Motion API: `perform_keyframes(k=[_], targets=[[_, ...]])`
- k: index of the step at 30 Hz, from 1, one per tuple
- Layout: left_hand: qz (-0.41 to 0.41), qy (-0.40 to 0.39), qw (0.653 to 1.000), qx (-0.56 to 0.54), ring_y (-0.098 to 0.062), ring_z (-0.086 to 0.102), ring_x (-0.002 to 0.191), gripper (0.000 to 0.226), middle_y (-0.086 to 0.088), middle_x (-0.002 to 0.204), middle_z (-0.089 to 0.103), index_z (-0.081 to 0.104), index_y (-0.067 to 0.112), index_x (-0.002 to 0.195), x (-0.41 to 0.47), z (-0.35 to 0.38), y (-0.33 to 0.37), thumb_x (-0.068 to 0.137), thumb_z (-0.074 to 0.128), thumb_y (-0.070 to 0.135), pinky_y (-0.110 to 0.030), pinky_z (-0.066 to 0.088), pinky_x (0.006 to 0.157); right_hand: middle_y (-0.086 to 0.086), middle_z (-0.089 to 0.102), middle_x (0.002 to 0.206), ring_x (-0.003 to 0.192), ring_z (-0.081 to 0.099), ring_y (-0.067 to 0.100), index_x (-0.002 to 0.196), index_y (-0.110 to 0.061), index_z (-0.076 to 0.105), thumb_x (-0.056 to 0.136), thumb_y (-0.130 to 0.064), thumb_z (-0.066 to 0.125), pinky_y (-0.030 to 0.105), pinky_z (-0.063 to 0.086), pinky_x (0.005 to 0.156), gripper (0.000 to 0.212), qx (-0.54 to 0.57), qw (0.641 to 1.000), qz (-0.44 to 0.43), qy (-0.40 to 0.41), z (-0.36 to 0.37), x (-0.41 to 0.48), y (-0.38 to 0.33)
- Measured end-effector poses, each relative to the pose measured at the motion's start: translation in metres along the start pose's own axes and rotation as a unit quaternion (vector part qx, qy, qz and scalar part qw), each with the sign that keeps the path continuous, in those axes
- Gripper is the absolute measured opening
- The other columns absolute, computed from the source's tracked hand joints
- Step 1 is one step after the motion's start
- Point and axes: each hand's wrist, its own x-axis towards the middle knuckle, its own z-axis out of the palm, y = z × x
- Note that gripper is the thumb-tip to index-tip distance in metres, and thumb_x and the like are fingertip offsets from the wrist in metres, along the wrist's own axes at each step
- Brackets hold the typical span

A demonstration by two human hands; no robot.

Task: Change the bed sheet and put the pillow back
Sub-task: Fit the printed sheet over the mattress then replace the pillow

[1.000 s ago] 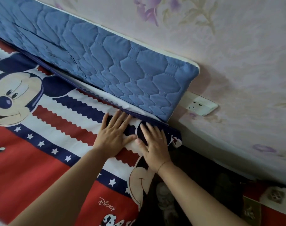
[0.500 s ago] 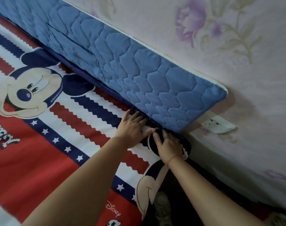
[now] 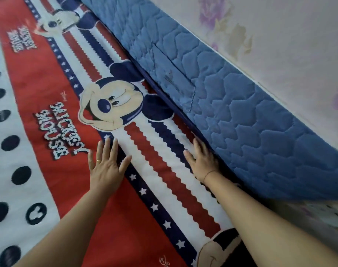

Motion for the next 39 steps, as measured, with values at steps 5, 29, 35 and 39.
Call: perform_keyframes(k=[5, 29, 35, 39], targets=[[-0.048, -0.019, 0.998, -0.038, -0.01, -0.017, 0.147, 0.095, 0.007, 0.162, -0.009, 0.0, 0.03, 0.155, 0.03, 0.004, -0.027, 0.074, -0.004, 0.08, -0.04, -0.013, 0.118, 0.003, 0.016, 0.161, 0.146, 0.02, 0.028, 0.155, -0.028, 0.012, 0.093, -0.066, 0.015, 0.047, 0.017, 0.118, 0.072, 0.099, 0.989, 0.113, -0.018, 0.002, 0.022, 0.0], [-0.028, 0.082, 0.996, -0.035, -0.012, -0.017, 0.148, 0.086, 0.004, 0.162, -0.008, 0.0, 0.025, 0.154, 0.208, -0.022, -0.05, 0.083, -0.003, 0.074, -0.036, -0.021, 0.116, 0.003, 0.019, 0.16, 0.146, 0.02, 0.024, 0.155, -0.028, 0.012, 0.097, -0.059, 0.024, 0.043, 0.017, 0.119, 0.067, 0.14, 0.989, -0.03, -0.031, -0.025, 0.214, -0.162], [-0.075, 0.056, 0.995, -0.036, -0.011, -0.017, 0.147, 0.089, 0.003, 0.163, -0.008, -0.003, 0.025, 0.155, 0.244, -0.03, -0.072, 0.081, -0.008, 0.073, -0.039, -0.018, 0.118, 0.007, 0.024, 0.158, 0.141, 0.026, 0.032, 0.152, -0.023, 0.024, 0.097, -0.06, 0.014, 0.049, 0.019, 0.113, 0.067, 0.089, 0.989, 0.112, -0.018, -0.029, 0.232, -0.201], [-0.072, 0.049, 0.996, -0.03, -0.01, -0.024, 0.145, 0.084, 0.003, 0.162, -0.014, -0.01, 0.025, 0.154, 0.249, -0.023, -0.076, 0.084, -0.007, 0.073, -0.042, -0.015, 0.118, 0.013, 0.029, 0.154, 0.138, 0.031, 0.033, 0.15, -0.014, 0.027, 0.096, -0.062, 0.018, 0.048, 0.025, 0.111, 0.073, 0.075, 0.987, 0.135, 0.039, -0.038, 0.234, -0.235]])
